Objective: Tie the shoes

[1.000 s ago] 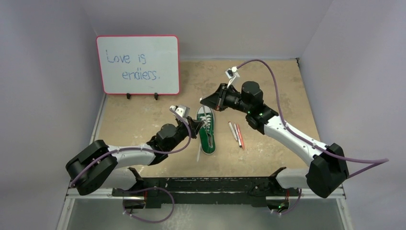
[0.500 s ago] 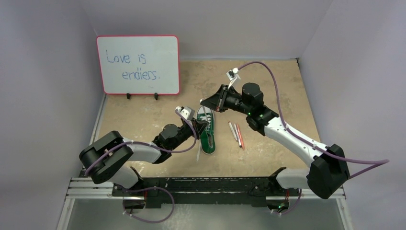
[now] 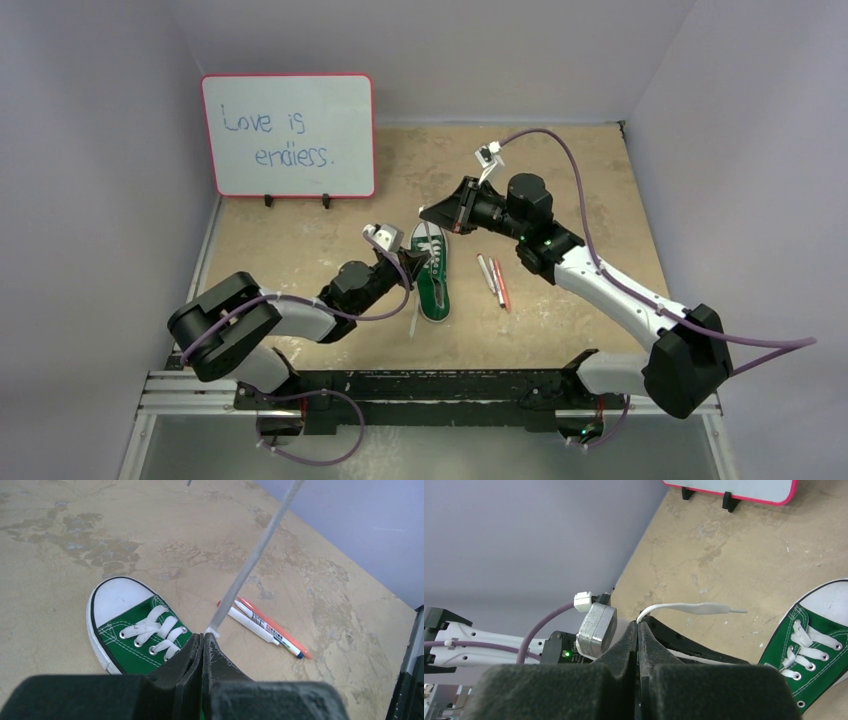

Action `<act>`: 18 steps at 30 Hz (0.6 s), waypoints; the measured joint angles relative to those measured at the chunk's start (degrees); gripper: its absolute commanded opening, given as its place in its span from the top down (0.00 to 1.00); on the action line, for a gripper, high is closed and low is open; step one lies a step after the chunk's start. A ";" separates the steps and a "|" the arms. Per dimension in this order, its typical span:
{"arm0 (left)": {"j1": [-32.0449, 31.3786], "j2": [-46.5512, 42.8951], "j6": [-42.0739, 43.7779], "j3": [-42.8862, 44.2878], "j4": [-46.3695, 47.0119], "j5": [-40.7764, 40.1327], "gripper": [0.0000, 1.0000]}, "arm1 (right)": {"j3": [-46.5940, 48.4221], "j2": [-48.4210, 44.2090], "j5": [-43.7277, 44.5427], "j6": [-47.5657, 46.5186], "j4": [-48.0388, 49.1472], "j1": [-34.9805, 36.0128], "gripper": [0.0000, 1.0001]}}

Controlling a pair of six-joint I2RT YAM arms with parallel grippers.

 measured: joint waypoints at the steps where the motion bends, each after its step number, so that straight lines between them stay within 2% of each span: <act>1: 0.04 -0.26 0.20 -0.26 -0.02 -0.09 1.00 | -0.02 0.00 0.00 0.11 0.00 0.00 1.00; 18: 0.15 1.84 1.03 1.18 1.62 3.48 1.00 | -0.11 0.00 -0.04 1.40 -0.02 0.00 1.00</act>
